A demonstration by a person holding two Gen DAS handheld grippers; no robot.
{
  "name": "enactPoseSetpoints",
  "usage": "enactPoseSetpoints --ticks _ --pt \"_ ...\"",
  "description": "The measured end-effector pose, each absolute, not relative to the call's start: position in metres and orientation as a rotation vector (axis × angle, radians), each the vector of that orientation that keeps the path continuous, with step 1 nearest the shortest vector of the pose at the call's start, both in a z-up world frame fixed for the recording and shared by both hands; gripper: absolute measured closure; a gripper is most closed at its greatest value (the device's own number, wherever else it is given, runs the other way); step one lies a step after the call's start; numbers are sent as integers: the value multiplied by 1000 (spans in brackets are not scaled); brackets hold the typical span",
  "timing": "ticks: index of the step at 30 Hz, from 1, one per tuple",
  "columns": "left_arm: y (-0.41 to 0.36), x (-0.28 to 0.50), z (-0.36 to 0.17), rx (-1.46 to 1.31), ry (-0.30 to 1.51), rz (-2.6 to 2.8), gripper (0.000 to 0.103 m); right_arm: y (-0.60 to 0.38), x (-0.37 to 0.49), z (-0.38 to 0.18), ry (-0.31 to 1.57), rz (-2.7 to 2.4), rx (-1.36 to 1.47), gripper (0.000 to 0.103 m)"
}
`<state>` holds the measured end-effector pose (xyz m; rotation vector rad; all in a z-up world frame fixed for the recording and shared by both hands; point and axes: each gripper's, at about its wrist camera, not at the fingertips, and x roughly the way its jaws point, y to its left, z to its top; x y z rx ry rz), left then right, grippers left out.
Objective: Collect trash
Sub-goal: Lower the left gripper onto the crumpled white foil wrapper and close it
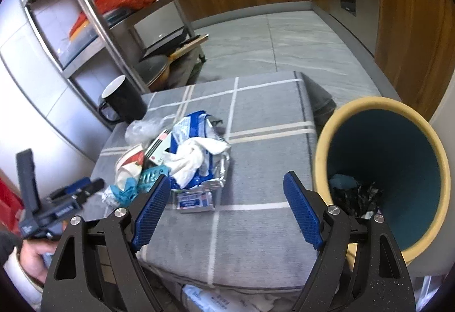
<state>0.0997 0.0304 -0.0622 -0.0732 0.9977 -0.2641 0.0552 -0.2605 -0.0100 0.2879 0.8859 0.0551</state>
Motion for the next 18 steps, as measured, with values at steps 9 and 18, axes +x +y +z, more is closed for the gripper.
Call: enactPoseSetpoints --ticks 9,18 --pt "24 101 -92 -57 1084 -305 61 -244 63 -16 913 80 264 21" --pt "27 90 -58 -44 1051 -336 64 -215 77 -23 933 122 212 21"
